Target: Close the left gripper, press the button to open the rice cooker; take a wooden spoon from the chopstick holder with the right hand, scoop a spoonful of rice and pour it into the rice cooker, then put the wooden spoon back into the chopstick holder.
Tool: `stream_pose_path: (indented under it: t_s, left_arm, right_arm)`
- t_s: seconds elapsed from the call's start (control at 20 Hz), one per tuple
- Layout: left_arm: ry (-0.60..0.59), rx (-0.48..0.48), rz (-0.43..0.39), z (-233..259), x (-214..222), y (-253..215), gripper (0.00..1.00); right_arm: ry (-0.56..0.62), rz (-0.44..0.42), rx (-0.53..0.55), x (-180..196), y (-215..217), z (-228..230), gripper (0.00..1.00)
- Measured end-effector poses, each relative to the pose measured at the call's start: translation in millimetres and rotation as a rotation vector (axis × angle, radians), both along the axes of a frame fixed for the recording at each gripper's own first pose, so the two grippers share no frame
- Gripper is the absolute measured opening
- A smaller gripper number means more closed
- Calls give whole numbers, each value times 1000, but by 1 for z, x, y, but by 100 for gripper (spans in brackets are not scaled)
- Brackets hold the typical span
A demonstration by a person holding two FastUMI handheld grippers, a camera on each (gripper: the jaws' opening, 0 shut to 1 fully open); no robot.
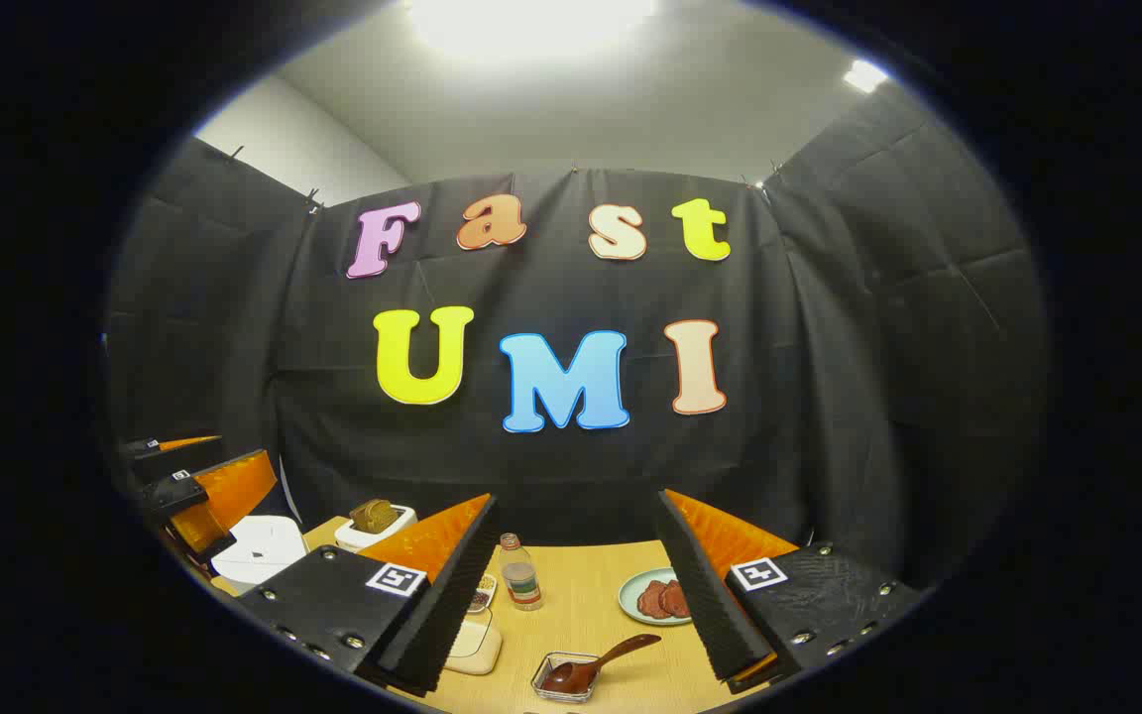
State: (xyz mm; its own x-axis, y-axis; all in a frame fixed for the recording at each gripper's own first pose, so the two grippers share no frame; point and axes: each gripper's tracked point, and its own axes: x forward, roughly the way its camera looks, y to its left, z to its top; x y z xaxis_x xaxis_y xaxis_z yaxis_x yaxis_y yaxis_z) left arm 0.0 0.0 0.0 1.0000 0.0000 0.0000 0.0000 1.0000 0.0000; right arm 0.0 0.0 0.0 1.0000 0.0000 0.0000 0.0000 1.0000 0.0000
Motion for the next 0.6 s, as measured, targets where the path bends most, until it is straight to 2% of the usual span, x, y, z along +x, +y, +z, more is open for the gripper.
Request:
stream_pose_path:
  t_s: [0.6]
  left_arm:
    - [17, 30, 28, -9, 3, 16, 94]
  right_arm:
    - [10, 5, -20, -3, 4, -5, 96]
